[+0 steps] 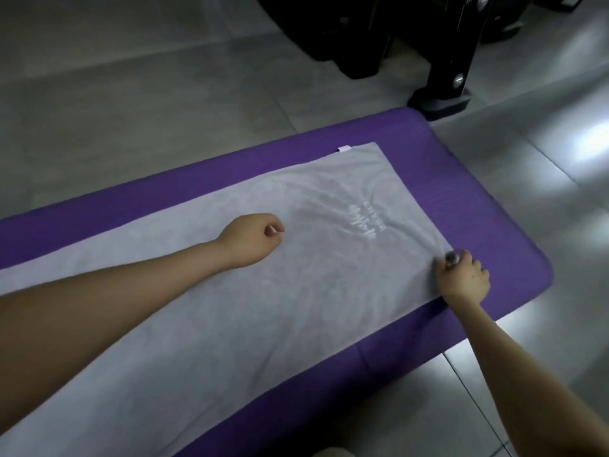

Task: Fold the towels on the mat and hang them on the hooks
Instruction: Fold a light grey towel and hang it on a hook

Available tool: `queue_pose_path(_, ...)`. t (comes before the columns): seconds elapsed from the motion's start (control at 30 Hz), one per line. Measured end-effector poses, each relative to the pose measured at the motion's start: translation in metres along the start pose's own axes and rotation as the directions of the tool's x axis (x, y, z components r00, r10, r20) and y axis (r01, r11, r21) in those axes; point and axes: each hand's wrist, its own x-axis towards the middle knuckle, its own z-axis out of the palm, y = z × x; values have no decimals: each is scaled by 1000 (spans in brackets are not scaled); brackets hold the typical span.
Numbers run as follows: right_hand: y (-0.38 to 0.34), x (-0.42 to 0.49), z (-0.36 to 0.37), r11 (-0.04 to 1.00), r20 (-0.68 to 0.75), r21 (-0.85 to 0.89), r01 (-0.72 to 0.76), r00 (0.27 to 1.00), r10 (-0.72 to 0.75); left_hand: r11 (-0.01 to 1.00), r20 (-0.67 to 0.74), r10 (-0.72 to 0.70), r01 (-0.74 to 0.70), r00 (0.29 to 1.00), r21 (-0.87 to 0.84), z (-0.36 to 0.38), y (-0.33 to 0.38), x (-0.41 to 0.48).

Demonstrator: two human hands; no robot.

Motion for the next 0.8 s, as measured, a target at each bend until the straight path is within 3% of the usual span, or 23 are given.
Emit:
queue_pose_path(0.1,3,22,-3,999,-17,14,-48,999,49,960,-59,-128,109,990,-258,23,19,10)
queue_pose_path(0.2,-17,17,-16,992,-39,128,4,999,1,812,-57,-293,217,954,-542,36,27,2)
queue_pose_path(0.27,-40,-7,-29,950,-48,295,104,994,-94,671,-31,-410,278,912,-688,40,28,-7)
queue_pose_path(0.37,-75,-65,-44,788,20,544,288,935,-355,472,67,-520,351,852,-809,41,22,-22)
queue_pose_path(0.43,-92,-103,-49,683,113,649,335,845,-522,385,133,-551,392,824,-836,42,15,-32)
queue_pose_path(0.5,-103,-129,-48,629,314,749,209,724,-614,327,176,-579,424,796,-845,43,7,-39)
queue_pose_path(0.57,-111,-142,-45,664,565,748,20,506,-651,294,207,-603,456,770,-840,45,0,-43)
queue_pose_path(0.6,-114,-143,-43,701,641,713,-3,408,-650,288,219,-611,471,761,-834,47,-3,-45)
queue_pose_path(0.63,-117,-141,-40,731,674,682,20,371,-639,284,228,-616,483,754,-828,49,-5,-45)
queue_pose_path(0.7,-127,-128,-31,754,646,654,70,468,-603,272,233,-631,493,739,-826,53,-11,-44)
queue_pose_path(0.8,-146,-97,-8,745,434,621,244,684,-586,269,213,-663,494,718,-826,62,-16,-38)
